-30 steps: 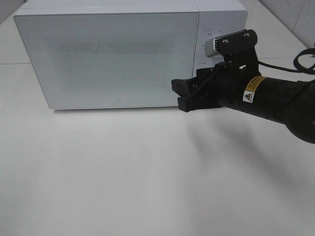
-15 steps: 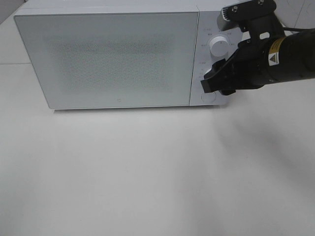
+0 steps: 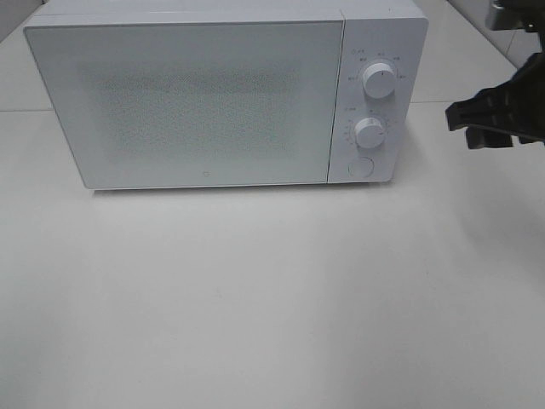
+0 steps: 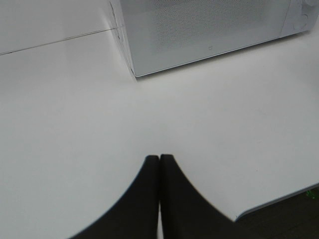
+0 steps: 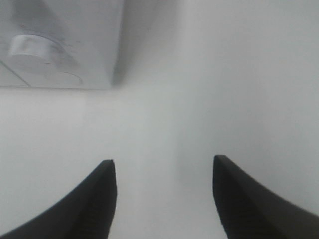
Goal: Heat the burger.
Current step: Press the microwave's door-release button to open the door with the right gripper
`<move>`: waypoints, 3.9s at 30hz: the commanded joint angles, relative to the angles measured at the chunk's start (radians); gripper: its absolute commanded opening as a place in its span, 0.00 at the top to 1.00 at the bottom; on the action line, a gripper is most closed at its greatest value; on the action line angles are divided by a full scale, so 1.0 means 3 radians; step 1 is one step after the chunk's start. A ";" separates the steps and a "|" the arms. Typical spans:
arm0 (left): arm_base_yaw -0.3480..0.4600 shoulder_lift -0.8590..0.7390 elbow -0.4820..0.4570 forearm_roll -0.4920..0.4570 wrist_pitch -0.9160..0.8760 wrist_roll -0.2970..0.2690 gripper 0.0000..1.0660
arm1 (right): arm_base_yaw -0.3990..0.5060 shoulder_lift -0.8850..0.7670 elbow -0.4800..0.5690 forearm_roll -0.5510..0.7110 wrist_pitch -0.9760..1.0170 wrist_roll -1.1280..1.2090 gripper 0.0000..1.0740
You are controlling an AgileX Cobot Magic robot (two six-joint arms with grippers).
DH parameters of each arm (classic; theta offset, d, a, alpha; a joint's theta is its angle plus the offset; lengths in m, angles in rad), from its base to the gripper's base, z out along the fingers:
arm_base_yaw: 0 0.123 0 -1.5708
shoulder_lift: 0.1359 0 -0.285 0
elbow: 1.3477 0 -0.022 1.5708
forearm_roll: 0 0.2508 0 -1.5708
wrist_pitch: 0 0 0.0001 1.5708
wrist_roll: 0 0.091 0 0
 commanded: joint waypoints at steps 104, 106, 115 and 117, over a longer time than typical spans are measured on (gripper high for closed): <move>0.0017 -0.0067 0.0010 -0.0017 -0.0050 -0.0010 1.00 | -0.0250 -0.4630 0.1223 0.1263 0.1857 -0.1143 0.50; 0.0017 -0.0067 0.0010 -0.0017 -0.0050 -0.0010 1.00 | -0.0250 -0.4563 0.1200 0.1263 0.1833 -0.1143 0.50; 0.0017 -0.0067 0.0010 -0.0017 -0.0050 -0.0010 1.00 | -0.0250 -0.3810 0.1137 0.1263 0.1310 -0.1143 0.50; 0.0017 -0.0067 0.0010 -0.0017 -0.0050 -0.0010 1.00 | -0.0250 -0.3750 0.1137 0.1263 0.1230 -0.1143 0.51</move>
